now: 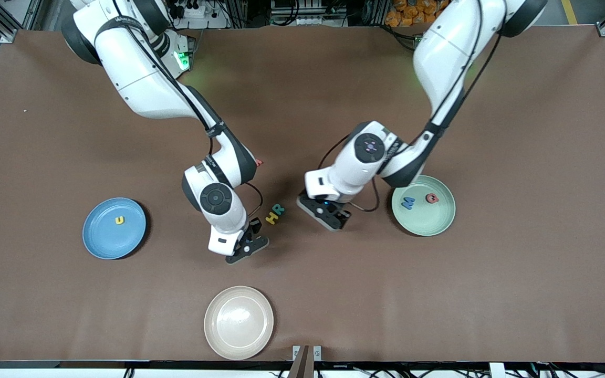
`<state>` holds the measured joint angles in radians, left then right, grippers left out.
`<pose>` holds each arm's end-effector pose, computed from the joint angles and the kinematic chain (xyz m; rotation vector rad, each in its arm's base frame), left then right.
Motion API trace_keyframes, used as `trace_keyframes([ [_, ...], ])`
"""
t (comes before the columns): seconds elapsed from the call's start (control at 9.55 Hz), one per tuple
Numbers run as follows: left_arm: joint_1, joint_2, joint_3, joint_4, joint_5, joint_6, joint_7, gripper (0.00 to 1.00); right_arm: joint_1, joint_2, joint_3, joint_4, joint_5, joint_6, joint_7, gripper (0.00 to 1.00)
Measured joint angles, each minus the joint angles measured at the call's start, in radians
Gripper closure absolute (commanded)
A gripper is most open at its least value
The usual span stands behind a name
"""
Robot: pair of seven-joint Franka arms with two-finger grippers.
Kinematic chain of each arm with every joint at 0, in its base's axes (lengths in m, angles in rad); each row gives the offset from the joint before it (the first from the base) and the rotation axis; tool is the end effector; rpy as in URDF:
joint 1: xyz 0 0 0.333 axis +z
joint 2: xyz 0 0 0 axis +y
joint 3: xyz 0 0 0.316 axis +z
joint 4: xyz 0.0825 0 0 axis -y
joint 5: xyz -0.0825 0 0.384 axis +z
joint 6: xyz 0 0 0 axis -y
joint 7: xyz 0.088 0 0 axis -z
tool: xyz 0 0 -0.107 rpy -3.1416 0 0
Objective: Sort upper and lower case letters into plates
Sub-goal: 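Place the e on the blue plate while the left gripper reaches the R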
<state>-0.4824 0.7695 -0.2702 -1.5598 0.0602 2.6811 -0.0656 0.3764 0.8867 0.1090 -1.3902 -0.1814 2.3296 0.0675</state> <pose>0.5609 -0.4766 0.2437 2.6991 -0.8750 0.4227 0.6608 0.3262 0.1828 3.0106 0.7633 0.1109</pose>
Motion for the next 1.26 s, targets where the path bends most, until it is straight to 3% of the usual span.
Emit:
trace_keyframes([
  [0.31, -0.201, 0.054, 0.137, 0.038, 0.0, 0.129, -0.133, 0.0, -0.121, -0.061, -0.006, 0.006, 0.0, -0.052, 0.001, 1.0],
  [0.63, -0.396, 0.134, 0.32, 0.052, 0.0, 0.216, -0.245, 0.0, -0.295, -0.179, -0.005, -0.002, 0.0, -0.27, -0.001, 1.0],
  [0.84, -0.412, 0.174, 0.339, 0.102, 0.0, 0.23, -0.251, 0.1, -0.398, -0.232, -0.007, -0.089, -0.003, -0.299, -0.002, 1.0],
  [0.94, -0.414, 0.191, 0.347, 0.118, 0.0, 0.232, -0.251, 0.1, -0.434, -0.241, -0.007, -0.134, -0.008, -0.29, -0.003, 0.87],
  [1.05, -0.428, 0.215, 0.365, 0.128, 0.0, 0.244, -0.251, 0.19, -0.457, -0.242, -0.009, -0.166, -0.016, -0.281, -0.003, 0.05],
  [1.26, -0.456, 0.25, 0.398, 0.141, 0.0, 0.281, -0.251, 0.24, -0.475, -0.242, -0.011, -0.19, -0.02, -0.278, -0.003, 0.0],
])
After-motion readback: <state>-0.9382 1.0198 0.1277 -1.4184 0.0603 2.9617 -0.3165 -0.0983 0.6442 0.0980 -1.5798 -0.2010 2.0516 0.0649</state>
